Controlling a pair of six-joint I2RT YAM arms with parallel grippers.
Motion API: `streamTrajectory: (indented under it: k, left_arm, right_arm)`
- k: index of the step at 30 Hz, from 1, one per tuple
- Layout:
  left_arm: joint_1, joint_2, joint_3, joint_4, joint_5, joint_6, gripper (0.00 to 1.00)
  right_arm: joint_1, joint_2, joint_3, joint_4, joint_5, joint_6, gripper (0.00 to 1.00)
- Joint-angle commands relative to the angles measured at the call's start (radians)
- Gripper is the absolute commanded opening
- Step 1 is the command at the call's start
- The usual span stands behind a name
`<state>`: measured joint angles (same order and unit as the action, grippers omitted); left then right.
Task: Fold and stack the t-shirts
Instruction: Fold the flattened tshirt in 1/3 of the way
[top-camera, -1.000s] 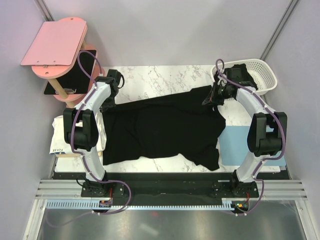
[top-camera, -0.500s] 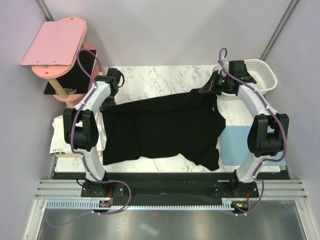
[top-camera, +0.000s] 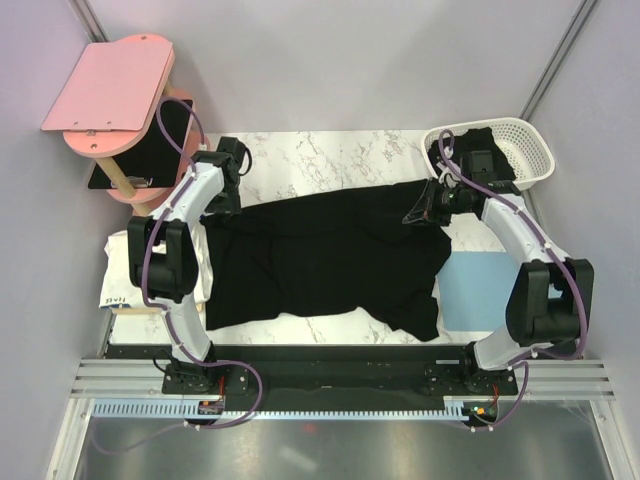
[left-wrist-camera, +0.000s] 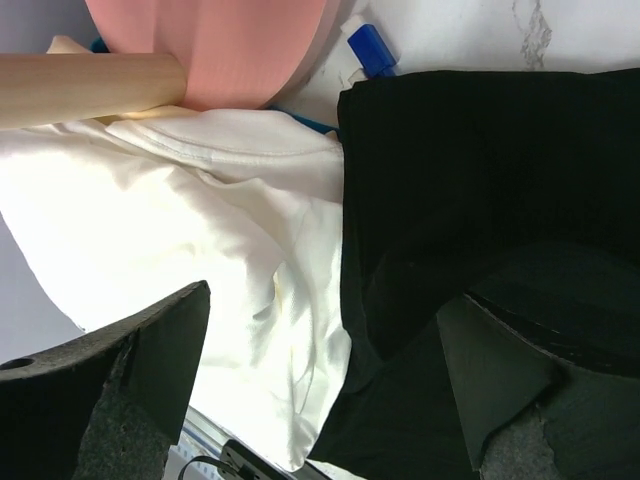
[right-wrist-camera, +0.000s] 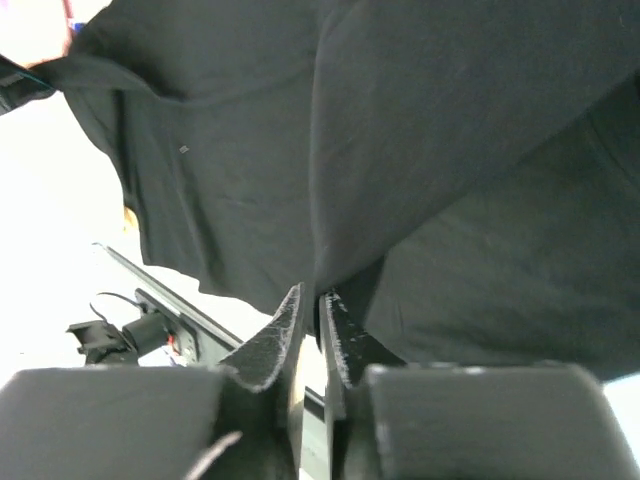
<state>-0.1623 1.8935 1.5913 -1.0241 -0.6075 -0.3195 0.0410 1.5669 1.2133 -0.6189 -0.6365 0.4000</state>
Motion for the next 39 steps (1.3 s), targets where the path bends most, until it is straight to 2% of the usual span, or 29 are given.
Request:
streamTrajectory:
  k: [1, 2, 3, 5, 6, 8, 9, 14, 15, 16, 17, 18, 19, 20, 22, 27, 36, 39]
  left_arm:
    - [-0.037, -0.066, 0.051, -0.008, -0.063, -0.038, 1.0]
    - [-0.045, -0.073, 0.056, -0.005, -0.084, -0.039, 1.0]
    - [-0.061, -0.082, 0.061, -0.004, -0.096, -0.038, 1.0]
    - [-0.078, -0.096, 0.071, -0.001, -0.13, -0.041, 1.0]
    - [-0.094, -0.112, 0.072, 0.005, -0.138, -0.043, 1.0]
    - [-0.109, -0.129, 0.068, 0.019, -0.155, -0.043, 1.0]
    - [-0.126, -0.138, 0.065, 0.025, -0.161, -0.044, 1.0]
    - [-0.18, -0.163, 0.047, 0.091, -0.149, -0.009, 0.99]
    - [-0.186, -0.154, 0.061, 0.096, -0.149, -0.004, 0.98]
    - [-0.19, -0.13, 0.07, 0.096, -0.141, 0.0, 0.96]
    - [-0.198, -0.113, 0.082, 0.096, -0.133, 0.01, 0.83]
    - [-0.198, -0.099, 0.102, 0.099, -0.123, 0.013, 0.59]
    - [-0.2, -0.084, 0.116, 0.099, -0.098, 0.016, 0.22]
    - [-0.2, -0.045, 0.131, 0.099, -0.086, 0.019, 0.02]
    - [-0.2, -0.008, 0.174, 0.098, -0.039, 0.025, 0.02]
    - [-0.2, 0.073, 0.228, 0.096, 0.044, 0.036, 0.02]
    - [-0.2, 0.081, 0.194, 0.09, 0.054, 0.023, 0.02]
    - [-0.201, 0.065, 0.177, 0.09, 0.048, 0.019, 0.02]
  right_arm:
    - [-0.001, -0.102, -0.031, -0.057, 0.087, -0.033, 0.4]
    - [0.0, -0.107, -0.026, -0.07, 0.096, -0.035, 0.5]
    - [0.0, -0.116, -0.018, -0.094, 0.104, -0.052, 0.5]
    - [0.0, -0.126, 0.005, -0.108, 0.139, -0.066, 0.61]
    - [0.0, -0.142, 0.008, -0.107, 0.152, -0.07, 0.76]
    - [0.0, -0.153, 0.017, -0.09, 0.164, -0.084, 0.85]
    - [0.0, -0.153, 0.018, -0.067, 0.161, -0.082, 0.97]
    - [0.016, -0.076, 0.035, 0.031, 0.15, -0.108, 0.98]
    - [0.028, -0.024, 0.057, 0.05, 0.175, -0.112, 0.88]
    - [0.03, 0.002, 0.064, 0.064, 0.176, -0.112, 0.69]
    - [0.034, 0.031, 0.072, 0.085, 0.175, -0.104, 0.29]
    - [0.046, 0.082, 0.092, 0.119, 0.217, -0.098, 0.0]
    - [0.059, 0.111, 0.109, 0.129, 0.244, -0.096, 0.0]
    - [0.072, 0.14, 0.132, 0.137, 0.292, -0.11, 0.0]
    - [0.118, 0.249, 0.228, 0.131, 0.41, -0.127, 0.0]
    - [0.161, 0.497, 0.475, 0.045, 0.546, -0.161, 0.0]
    - [0.163, 0.732, 0.713, -0.083, 0.725, -0.182, 0.0]
    - [0.163, 0.774, 0.736, -0.1, 0.808, -0.173, 0.0]
